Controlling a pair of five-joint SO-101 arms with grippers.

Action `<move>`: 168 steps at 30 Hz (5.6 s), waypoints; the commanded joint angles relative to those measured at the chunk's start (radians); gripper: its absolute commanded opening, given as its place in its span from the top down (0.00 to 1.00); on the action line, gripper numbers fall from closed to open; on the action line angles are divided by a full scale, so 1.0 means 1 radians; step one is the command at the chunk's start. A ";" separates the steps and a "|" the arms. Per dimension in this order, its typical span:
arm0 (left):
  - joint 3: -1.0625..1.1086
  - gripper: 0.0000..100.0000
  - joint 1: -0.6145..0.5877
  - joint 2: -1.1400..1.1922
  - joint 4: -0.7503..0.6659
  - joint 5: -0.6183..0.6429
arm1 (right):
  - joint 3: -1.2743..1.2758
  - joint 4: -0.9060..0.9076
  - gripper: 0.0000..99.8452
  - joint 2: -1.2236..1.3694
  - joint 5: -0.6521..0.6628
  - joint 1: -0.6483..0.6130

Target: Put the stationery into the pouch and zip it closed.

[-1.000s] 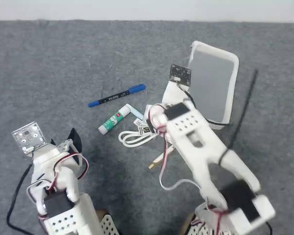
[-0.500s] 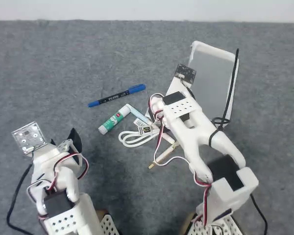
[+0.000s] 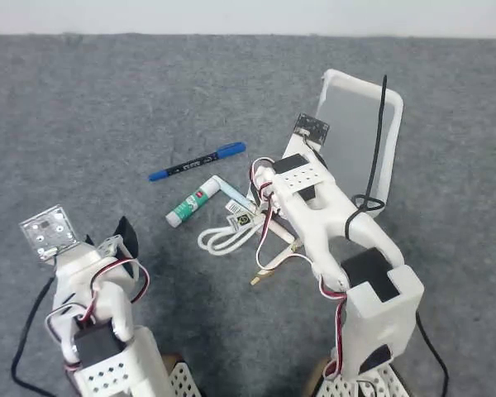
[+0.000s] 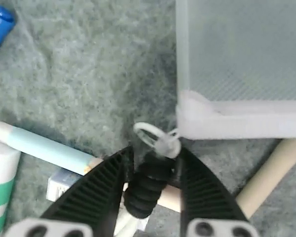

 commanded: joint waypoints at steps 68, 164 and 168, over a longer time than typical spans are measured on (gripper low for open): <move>-0.346 0.65 0.717 -0.014 -0.055 -0.058 | 0.562 0.266 0.99 -1.581 0.829 0.173; -0.220 0.96 0.773 -0.014 -0.137 -0.132 | 0.732 0.303 0.99 -1.886 0.891 0.137; -0.222 0.96 0.775 -0.014 -0.138 -0.132 | 0.733 0.285 0.99 -1.886 0.873 0.159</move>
